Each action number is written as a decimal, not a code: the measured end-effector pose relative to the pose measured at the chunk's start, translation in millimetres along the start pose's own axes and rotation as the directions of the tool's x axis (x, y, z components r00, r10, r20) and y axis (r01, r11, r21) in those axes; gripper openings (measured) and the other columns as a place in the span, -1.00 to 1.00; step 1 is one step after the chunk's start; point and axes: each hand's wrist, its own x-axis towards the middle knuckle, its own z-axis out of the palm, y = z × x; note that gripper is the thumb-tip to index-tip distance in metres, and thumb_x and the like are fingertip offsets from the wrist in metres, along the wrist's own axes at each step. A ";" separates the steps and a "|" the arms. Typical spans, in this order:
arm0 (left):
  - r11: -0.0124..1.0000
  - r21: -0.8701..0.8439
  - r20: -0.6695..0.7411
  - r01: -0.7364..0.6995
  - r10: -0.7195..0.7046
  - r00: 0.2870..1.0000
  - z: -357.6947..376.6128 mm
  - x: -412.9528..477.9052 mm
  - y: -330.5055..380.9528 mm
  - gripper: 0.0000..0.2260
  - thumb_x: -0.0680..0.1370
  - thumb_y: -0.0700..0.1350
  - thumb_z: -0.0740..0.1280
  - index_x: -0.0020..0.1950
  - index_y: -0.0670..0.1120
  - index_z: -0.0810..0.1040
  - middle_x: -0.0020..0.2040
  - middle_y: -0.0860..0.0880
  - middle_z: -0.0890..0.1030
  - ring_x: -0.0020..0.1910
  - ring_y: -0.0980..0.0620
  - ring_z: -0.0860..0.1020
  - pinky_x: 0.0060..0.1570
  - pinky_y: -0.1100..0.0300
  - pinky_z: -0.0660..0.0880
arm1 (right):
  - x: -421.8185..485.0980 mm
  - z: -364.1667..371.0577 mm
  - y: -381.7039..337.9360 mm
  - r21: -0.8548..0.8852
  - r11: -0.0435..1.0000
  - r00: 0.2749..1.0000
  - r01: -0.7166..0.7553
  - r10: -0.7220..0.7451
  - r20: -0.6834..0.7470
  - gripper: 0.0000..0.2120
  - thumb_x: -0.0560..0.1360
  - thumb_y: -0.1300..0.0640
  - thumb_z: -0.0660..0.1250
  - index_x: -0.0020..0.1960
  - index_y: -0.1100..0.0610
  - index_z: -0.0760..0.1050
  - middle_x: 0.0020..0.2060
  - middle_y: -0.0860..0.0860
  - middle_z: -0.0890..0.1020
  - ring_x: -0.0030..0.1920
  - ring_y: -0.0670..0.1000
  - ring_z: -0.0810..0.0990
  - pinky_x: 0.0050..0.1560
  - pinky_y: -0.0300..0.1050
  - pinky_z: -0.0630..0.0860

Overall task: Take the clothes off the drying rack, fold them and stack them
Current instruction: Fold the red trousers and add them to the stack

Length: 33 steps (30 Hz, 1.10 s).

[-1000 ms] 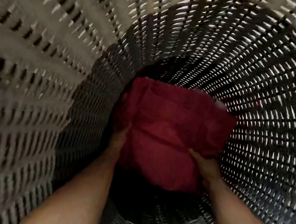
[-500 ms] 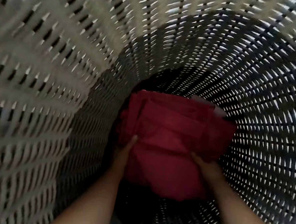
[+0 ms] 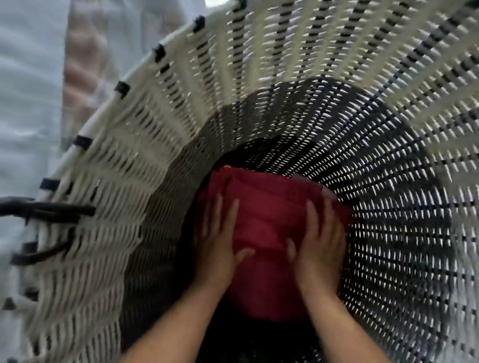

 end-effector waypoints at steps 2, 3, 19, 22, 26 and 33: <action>0.998 0.042 0.114 -0.040 0.035 0.993 -2.6 27.6 -8.9 -0.13 0.43 0.11 0.39 0.51 0.06 -0.15 0.55 -0.05 -0.19 0.52 -0.08 -0.14 0.45 0.00 -0.07 | 19.6 8.8 9.7 0.027 0.998 0.993 0.049 -0.051 0.110 -0.27 0.49 0.03 0.31 0.53 0.12 0.01 0.52 0.15 -0.07 0.49 0.23 0.05 0.46 0.07 0.03; 0.999 0.026 0.156 -0.038 0.033 0.987 -2.6 39.9 -15.8 -0.15 0.44 0.10 0.39 0.52 0.06 -0.13 0.54 -0.07 -0.19 0.52 -0.09 -0.14 0.45 0.05 -0.09 | 28.3 16.7 19.7 0.085 0.996 0.986 0.018 -0.032 0.162 -0.26 0.51 0.02 0.29 0.53 0.14 -0.03 0.52 0.13 -0.14 0.50 0.22 0.01 0.47 0.05 0.03; 0.799 -0.505 0.319 0.327 -0.179 0.931 -63.7 -28.0 37.9 -0.22 0.39 0.25 0.25 0.51 -0.06 0.12 0.48 -0.07 0.24 0.44 0.02 0.26 0.44 0.13 0.18 | 1.3 -69.4 1.4 0.500 0.810 0.927 -0.307 0.134 0.351 -0.41 0.54 0.16 0.27 0.49 0.20 0.11 0.41 0.13 0.32 0.39 0.07 0.32 0.32 -0.20 0.23; 0.756 -0.509 0.397 0.411 -0.217 0.892 -97.5 -75.2 54.7 -0.49 0.55 -0.06 0.30 0.46 -0.07 0.22 0.40 -0.08 0.37 0.28 0.05 0.42 0.24 0.32 0.30 | -44.0 -99.7 -15.4 0.543 0.730 0.894 -0.415 0.215 0.394 -0.47 0.56 0.19 0.24 0.47 0.24 0.16 0.40 0.17 0.35 0.39 0.12 0.34 0.38 -0.08 0.23; 0.670 -0.594 0.395 0.444 -0.237 0.887 -153.4 -134.2 68.7 -0.65 0.56 -0.15 0.29 0.31 0.06 0.31 0.28 0.02 0.43 0.02 0.26 0.48 0.03 0.35 0.40 | -110.6 -159.0 -43.0 0.634 0.548 0.835 -0.546 0.298 0.462 -0.54 0.58 0.22 0.20 0.44 0.25 0.21 0.37 0.13 0.38 0.34 0.05 0.37 0.33 -0.11 0.27; 0.483 -0.734 0.352 0.477 -0.330 0.876 -285.3 -214.1 97.1 -0.85 0.61 -0.11 0.16 0.15 -0.05 0.45 -0.01 -0.02 0.59 -0.14 0.00 0.59 -0.26 0.24 0.48 | -207.6 -275.2 -92.5 0.765 0.402 0.864 -0.502 0.270 0.425 -0.74 0.58 0.13 0.19 0.25 0.15 0.41 0.14 0.05 0.52 0.11 0.01 0.48 0.22 -0.08 0.39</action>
